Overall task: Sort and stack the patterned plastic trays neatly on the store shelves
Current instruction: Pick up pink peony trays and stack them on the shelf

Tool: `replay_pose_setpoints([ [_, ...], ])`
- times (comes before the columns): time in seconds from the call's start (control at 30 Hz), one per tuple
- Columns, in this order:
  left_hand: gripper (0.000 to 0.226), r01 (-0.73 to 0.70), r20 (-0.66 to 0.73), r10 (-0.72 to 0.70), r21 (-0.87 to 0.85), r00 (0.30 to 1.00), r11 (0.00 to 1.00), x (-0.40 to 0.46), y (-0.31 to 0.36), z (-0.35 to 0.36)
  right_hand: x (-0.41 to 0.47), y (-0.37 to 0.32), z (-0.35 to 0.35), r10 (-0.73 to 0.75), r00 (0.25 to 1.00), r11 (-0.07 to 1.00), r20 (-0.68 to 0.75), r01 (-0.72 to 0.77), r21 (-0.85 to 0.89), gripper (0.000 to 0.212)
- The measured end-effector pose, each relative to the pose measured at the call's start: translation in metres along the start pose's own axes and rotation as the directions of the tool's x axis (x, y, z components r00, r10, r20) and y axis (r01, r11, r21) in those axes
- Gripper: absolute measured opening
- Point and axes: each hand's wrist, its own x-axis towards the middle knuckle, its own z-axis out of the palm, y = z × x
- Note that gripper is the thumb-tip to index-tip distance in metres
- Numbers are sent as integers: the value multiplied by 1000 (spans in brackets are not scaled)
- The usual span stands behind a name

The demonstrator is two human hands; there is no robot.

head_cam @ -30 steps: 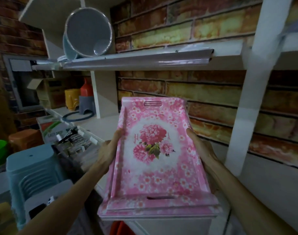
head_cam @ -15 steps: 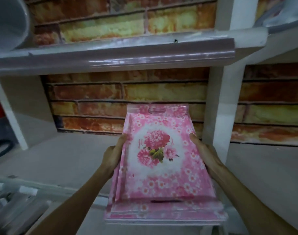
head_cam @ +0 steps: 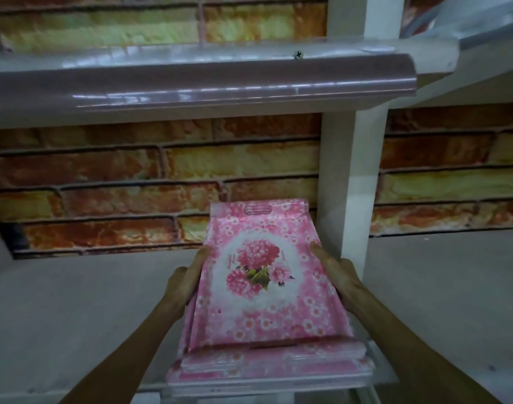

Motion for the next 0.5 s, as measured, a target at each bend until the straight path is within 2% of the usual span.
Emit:
replay_pose_setpoints([
  [0.17, 92, 30, 2, -30, 32, 1000, 999, 13, -8, 1, 11, 8, 7, 43, 999, 999, 6, -43, -24, 80],
  [0.43, 96, 66, -4, -66, 21, 998, 998, 21, -20, 3, 26, 15, 14, 90, 996, 995, -13, -90, -43, 83],
  [0.5, 97, 80, -2, -80, 23, 997, 997, 21, -20, 3, 27, 15, 15, 99, 995, 994, -4, -99, -52, 76],
])
